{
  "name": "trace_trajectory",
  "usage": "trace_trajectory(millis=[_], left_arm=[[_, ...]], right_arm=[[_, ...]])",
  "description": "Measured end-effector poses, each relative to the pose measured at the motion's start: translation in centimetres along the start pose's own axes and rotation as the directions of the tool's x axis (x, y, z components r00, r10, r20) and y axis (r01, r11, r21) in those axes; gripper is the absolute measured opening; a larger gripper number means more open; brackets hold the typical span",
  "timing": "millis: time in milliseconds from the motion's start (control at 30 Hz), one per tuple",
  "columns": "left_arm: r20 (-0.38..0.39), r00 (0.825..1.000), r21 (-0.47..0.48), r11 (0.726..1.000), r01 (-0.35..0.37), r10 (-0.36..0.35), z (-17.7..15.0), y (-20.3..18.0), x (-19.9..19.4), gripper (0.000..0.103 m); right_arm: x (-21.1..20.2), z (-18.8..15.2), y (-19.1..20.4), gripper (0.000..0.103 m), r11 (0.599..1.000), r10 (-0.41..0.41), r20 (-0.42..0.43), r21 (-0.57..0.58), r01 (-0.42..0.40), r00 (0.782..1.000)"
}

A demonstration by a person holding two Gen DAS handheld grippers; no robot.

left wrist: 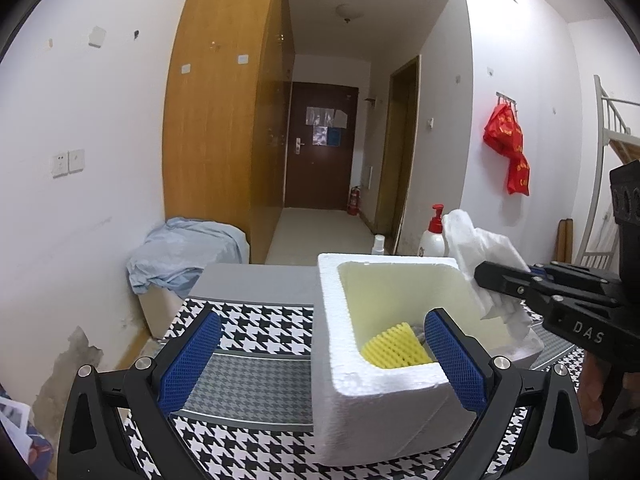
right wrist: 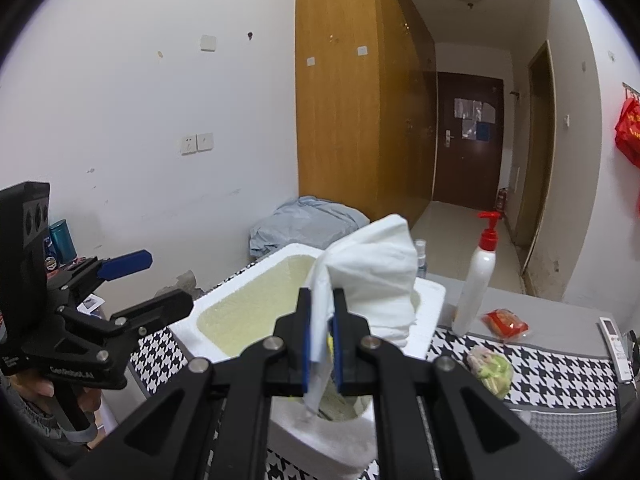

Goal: Organize soft objects
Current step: 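Lower the white tissue into the foam box and open the right tool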

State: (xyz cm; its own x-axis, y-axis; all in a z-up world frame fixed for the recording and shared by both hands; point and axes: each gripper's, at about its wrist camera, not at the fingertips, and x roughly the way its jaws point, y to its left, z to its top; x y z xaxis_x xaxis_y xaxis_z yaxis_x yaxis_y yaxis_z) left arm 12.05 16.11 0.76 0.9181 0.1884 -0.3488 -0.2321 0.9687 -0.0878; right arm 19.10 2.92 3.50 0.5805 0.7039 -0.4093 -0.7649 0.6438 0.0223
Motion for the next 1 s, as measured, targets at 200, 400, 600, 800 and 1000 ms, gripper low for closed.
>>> trace_trajectory(millis=[200, 400, 600, 800, 1000], left_arm=[[0.001, 1.000, -0.009, 1.000, -0.007, 0.007, -0.3, 0.8, -0.1, 0.102], [0.000, 1.000, -0.020, 1.000, -0.014, 0.014, -0.3, 1.3, -0.1, 0.102], [-0.001, 1.000, -0.018, 1.000, -0.014, 0.014, -0.3, 1.2, -0.1, 0.102], [0.010, 1.000, -0.008, 1.000, -0.022, 0.022, -0.3, 1.2, -0.3, 0.102], [0.018, 0.999, -0.020, 0.999, -0.033, 0.033, -0.1, 1.3, -0.6, 0.102]], right_arm=[[1.4, 0.0, 0.5, 0.011, 1.000, 0.007, -0.022, -0.001, -0.007, 1.000], [2.4, 0.1, 0.7, 0.012, 1.000, 0.013, -0.046, 0.003, -0.013, 0.999], [2.9, 0.2, 0.7, 0.013, 1.000, 0.025, -0.063, 0.010, -0.024, 0.998], [2.8, 0.2, 0.8, 0.080, 1.000, 0.020, -0.061, 0.003, -0.020, 0.998], [2.3, 0.2, 0.6, 0.086, 1.000, 0.019, -0.054, 0.012, -0.019, 0.998]])
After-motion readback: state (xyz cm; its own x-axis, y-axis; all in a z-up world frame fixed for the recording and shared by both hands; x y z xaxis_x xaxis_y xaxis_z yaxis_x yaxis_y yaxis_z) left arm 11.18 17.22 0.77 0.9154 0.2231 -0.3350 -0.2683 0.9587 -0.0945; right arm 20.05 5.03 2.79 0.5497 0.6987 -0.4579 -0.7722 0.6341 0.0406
